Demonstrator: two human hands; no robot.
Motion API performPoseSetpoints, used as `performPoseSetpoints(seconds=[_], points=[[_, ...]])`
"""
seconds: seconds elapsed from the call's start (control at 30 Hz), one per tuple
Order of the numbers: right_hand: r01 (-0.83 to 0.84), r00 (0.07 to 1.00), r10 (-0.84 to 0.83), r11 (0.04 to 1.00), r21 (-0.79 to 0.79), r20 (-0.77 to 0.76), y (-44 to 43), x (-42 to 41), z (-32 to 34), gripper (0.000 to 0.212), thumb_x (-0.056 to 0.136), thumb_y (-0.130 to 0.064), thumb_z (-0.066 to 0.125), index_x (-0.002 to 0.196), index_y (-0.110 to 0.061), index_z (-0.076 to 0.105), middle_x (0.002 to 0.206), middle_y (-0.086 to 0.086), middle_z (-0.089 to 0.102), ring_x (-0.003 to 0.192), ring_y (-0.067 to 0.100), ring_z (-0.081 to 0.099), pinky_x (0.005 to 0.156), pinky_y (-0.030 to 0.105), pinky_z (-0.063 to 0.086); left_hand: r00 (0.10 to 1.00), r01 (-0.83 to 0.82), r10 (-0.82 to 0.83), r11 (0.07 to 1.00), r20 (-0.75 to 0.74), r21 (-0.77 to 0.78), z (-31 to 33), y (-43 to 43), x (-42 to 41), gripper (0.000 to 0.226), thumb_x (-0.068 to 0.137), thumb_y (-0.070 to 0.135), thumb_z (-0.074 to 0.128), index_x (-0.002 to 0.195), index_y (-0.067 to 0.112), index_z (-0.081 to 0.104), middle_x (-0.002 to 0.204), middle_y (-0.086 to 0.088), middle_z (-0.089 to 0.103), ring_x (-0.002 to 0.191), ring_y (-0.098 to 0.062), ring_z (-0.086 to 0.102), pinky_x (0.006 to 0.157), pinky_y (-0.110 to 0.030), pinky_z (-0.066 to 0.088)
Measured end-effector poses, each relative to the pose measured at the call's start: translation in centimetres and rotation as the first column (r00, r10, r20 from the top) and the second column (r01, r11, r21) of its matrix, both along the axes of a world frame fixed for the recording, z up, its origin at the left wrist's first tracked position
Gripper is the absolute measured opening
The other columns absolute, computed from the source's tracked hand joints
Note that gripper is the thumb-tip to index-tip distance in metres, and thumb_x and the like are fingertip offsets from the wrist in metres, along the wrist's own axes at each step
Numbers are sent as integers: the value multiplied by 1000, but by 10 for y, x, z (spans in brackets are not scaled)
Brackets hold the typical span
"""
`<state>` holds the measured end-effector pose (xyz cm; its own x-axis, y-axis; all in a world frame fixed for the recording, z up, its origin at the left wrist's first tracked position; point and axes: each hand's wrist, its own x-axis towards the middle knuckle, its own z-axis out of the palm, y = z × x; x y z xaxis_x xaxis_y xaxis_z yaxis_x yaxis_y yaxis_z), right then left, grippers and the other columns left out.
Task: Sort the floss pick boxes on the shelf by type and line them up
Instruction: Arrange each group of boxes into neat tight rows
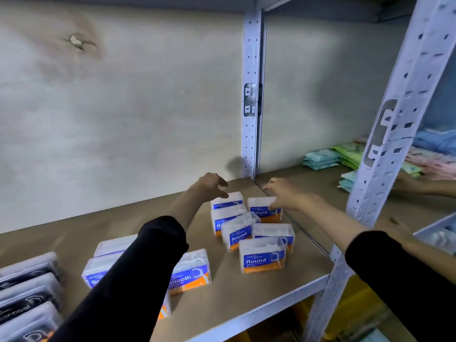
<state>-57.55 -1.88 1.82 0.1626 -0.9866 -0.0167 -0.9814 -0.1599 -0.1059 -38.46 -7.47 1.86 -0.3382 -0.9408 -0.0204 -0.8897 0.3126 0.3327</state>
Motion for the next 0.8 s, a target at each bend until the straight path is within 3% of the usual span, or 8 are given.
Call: performPoseSetpoints(seconds=[0.17, 0.37, 0.8], points=[[-4, 1000, 5, 998, 56, -21, -14, -10, -18, 56, 82, -18, 65, 133, -9, 44, 136, 10, 45, 124, 22, 44, 100, 30, 40, 1000, -4, 2, 998, 25, 62, -10, -8, -8, 48, 88, 21, 62, 133, 10, 50, 138, -9, 50, 125, -23, 48, 104, -29, 39], [-26, 999, 26, 1000, -2, 21, -27, -10, -32, 39, 85, -15, 61, 122, -8, 52, 128, 10, 51, 115, 20, 52, 91, 27, 46, 998, -17, 13, 998, 62, 67, -22, -15, -7, 46, 86, 15, 63, 131, 11, 52, 136, -8, 51, 123, -23, 50, 104, -29, 40], [4, 999, -1, 998, -62, 41, -59, 1, -37, 41, 84, -6, 61, 124, -3, 54, 126, 13, 53, 116, 26, 51, 94, 32, 45, 996, 18, -21, 999, 91, 37, -26, -18, 1, 44, 87, 16, 61, 130, 8, 53, 135, -8, 52, 120, -22, 53, 100, -29, 44]])
